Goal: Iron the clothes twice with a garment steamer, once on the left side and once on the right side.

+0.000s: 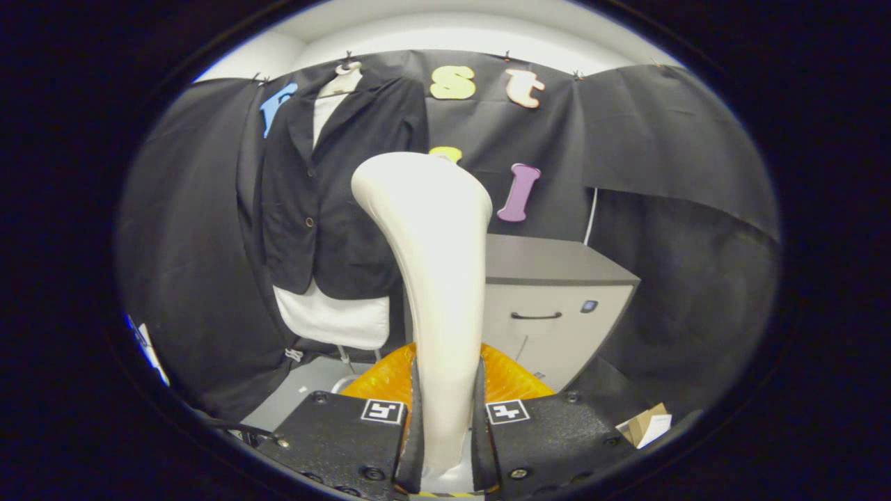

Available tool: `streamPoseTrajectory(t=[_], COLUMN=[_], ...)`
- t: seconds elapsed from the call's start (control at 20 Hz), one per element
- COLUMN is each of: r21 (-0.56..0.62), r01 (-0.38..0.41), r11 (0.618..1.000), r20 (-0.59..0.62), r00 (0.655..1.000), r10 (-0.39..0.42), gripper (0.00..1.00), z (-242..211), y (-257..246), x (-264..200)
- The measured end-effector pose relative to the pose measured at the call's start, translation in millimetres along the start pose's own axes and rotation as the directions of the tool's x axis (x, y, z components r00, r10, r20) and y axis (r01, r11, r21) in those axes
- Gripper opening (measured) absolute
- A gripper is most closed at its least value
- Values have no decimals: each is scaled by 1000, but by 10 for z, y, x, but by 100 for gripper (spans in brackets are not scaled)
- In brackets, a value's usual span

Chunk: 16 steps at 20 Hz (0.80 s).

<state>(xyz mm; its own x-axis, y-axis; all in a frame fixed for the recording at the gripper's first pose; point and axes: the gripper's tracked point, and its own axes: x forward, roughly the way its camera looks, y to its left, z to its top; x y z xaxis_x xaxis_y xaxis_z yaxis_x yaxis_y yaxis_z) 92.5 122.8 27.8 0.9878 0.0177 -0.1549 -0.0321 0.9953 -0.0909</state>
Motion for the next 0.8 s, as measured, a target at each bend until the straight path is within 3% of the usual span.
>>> streamPoseTrajectory(t=[0.45,0.8], r21=[68,88], r01=[-22,-78], r11=[997,993], r20=[-60,-81], r00=[998,993], r10=[26,85], gripper=[30,30], z=[-810,-981], y=[-1440,-1798], x=[-777,-1093])
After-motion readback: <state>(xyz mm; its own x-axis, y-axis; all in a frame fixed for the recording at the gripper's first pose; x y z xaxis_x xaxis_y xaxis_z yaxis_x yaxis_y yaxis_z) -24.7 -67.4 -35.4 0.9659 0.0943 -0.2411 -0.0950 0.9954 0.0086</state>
